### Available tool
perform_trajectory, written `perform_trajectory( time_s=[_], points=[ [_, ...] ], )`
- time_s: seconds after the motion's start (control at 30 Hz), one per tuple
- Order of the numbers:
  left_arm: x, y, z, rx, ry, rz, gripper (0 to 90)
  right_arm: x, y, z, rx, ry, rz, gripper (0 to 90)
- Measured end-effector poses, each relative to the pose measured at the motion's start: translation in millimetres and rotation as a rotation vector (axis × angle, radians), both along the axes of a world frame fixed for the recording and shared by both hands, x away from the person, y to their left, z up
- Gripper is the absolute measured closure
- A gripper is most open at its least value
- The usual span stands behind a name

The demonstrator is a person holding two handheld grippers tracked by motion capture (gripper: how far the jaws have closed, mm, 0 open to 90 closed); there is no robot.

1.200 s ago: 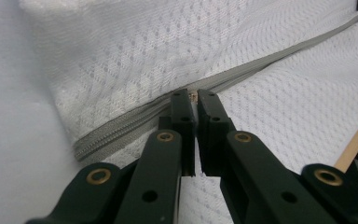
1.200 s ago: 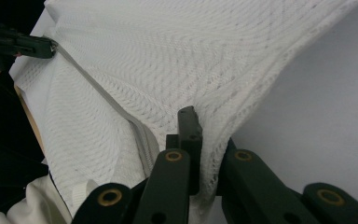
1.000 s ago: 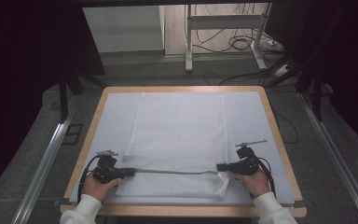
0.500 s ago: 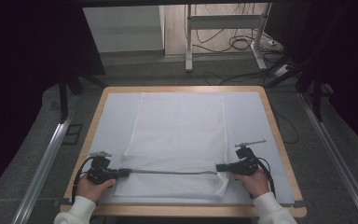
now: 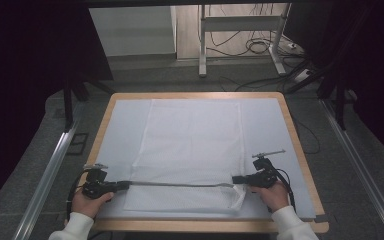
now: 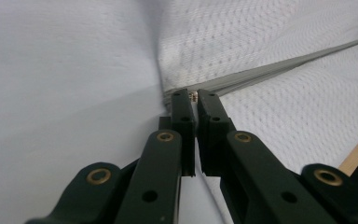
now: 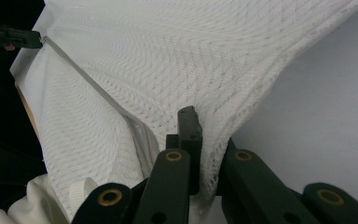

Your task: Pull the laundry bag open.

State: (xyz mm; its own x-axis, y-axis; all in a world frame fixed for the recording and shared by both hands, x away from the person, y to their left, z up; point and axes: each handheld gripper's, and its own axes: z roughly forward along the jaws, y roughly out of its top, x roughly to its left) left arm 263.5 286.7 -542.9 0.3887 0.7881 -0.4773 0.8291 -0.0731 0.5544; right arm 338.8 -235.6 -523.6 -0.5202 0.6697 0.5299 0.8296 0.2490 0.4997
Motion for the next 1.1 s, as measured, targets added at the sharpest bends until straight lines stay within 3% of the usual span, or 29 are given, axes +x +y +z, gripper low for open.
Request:
perform_trajectory(
  time_s=[0.33,0.63,0.7,0.77,0.87,0.93,1.0,1.03,1.07,1.1],
  points=[
    [0.8,-2.6,0.3,0.018,-0.006,-0.001,87.0,0.1,-1.3,-0.9,0.005,0.000,0.001,88.8],
    [-2.0,-8.0,1.0,0.039,-0.038,-0.002,86.7,-1.3,-1.7,2.0,-0.003,-0.032,-0.003,87.4],
    [-2.8,-8.4,1.1,0.044,-0.048,0.000,85.5,-2.1,-2.6,4.1,-0.018,-0.049,-0.015,80.9],
    [-6.0,-9.3,2.7,0.072,-0.086,0.018,79.8,-2.9,-4.5,5.4,-0.022,-0.056,-0.026,69.2],
    [-10.0,-10.1,7.9,0.084,-0.139,0.036,66.4,-6.0,-9.0,8.0,-0.036,-0.070,-0.047,51.3],
    [-11.7,-12.4,12.8,0.097,-0.183,0.044,52.9,-8.5,-12.7,11.2,-0.034,-0.094,-0.066,40.4],
    [-13.1,-15.1,18.7,0.109,-0.227,0.035,48.0,-11.4,-17.8,16.1,-0.037,-0.134,-0.086,35.3],
    [-13.1,-15.1,18.7,0.109,-0.227,0.035,45.5,-11.4,-17.8,16.1,-0.037,-0.134,-0.086,35.3],
    [-13.6,-16.3,21.1,0.111,-0.246,0.031,45.5,-13.0,-20.8,18.7,-0.032,-0.155,-0.099,34.0],
    [-13.1,-17.9,24.6,0.116,-0.273,0.026,39.5,-15.4,-28.0,23.4,-0.011,-0.192,-0.114,32.6]
  ],
)
